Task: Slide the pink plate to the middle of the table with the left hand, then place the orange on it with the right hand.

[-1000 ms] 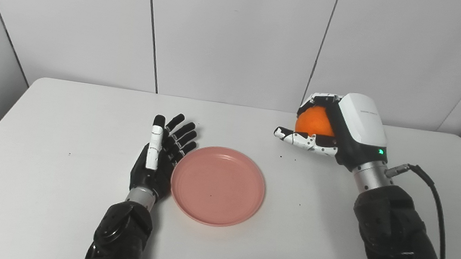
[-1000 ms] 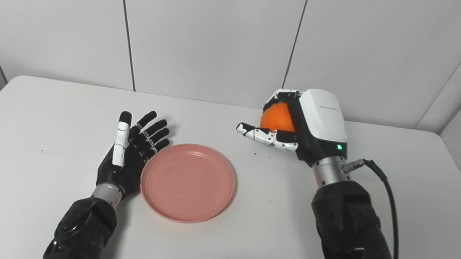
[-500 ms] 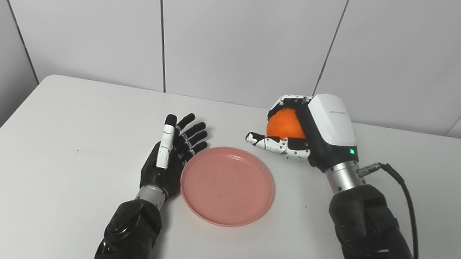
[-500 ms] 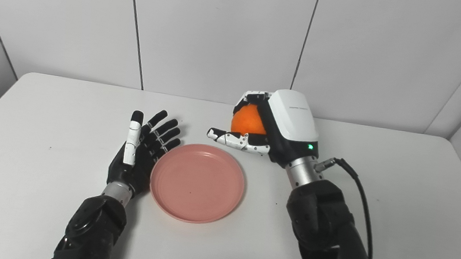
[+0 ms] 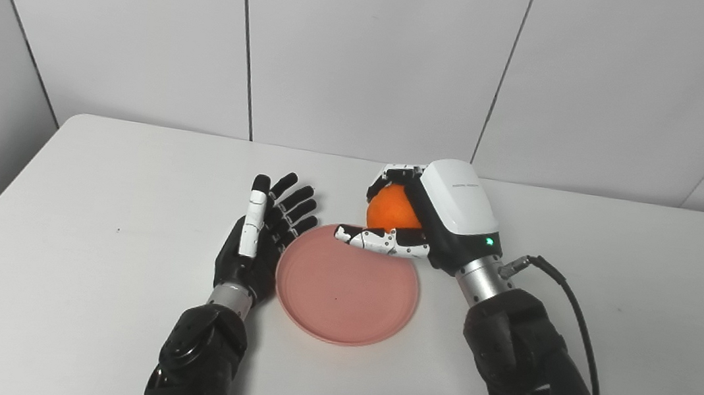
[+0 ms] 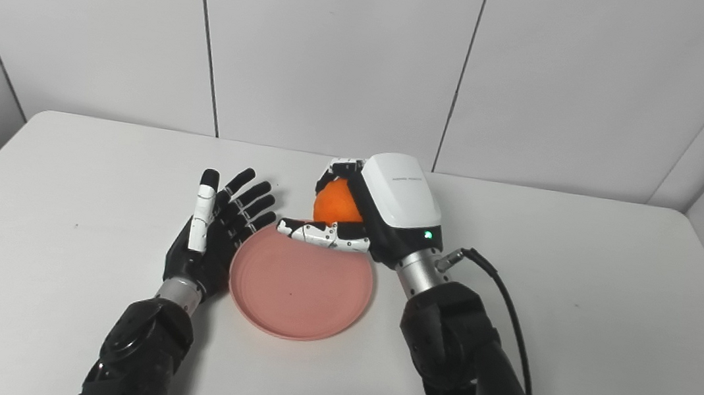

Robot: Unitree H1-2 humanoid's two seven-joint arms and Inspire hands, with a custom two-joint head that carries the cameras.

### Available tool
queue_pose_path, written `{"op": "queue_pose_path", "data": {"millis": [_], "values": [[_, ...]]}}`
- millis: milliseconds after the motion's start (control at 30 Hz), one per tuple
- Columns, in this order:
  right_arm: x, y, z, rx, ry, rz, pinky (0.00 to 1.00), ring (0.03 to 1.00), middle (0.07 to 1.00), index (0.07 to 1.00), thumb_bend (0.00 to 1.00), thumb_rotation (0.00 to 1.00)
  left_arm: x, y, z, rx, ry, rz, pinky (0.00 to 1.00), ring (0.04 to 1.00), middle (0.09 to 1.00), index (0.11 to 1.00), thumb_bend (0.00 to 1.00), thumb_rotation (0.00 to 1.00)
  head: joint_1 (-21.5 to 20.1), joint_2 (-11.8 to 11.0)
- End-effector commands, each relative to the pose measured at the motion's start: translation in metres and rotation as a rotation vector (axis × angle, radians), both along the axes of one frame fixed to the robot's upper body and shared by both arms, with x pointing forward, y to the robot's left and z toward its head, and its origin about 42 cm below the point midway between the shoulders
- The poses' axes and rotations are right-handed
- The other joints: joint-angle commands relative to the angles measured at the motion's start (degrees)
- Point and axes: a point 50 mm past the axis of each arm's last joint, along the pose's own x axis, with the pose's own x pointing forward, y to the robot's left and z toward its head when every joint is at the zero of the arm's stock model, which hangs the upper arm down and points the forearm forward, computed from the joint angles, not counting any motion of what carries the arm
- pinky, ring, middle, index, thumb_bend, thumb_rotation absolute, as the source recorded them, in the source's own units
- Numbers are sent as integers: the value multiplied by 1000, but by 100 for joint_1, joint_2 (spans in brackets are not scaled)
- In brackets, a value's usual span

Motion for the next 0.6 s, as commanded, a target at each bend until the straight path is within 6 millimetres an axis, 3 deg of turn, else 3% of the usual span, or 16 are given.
{"op": "queue_pose_path", "data": {"millis": [0,233,333,567], "values": [[4,9,19,6,-103,54,176,241,316,390,484,747,-9,-1,-22,4,100,-5,831,838,800,829,872,771,-6,2],[13,23,-3,-67,-43,56,142,198,272,335,489,708,-8,0,-22,5,97,-12,842,836,816,831,870,769,-36,32],[15,27,-11,-90,-21,62,213,283,350,424,478,777,-8,-1,-22,6,98,-18,852,858,846,843,869,780,-41,39],[24,33,-30,-119,27,63,153,209,273,334,479,759,-8,-2,-21,5,98,-20,847,854,838,841,863,781,-37,55]]}}
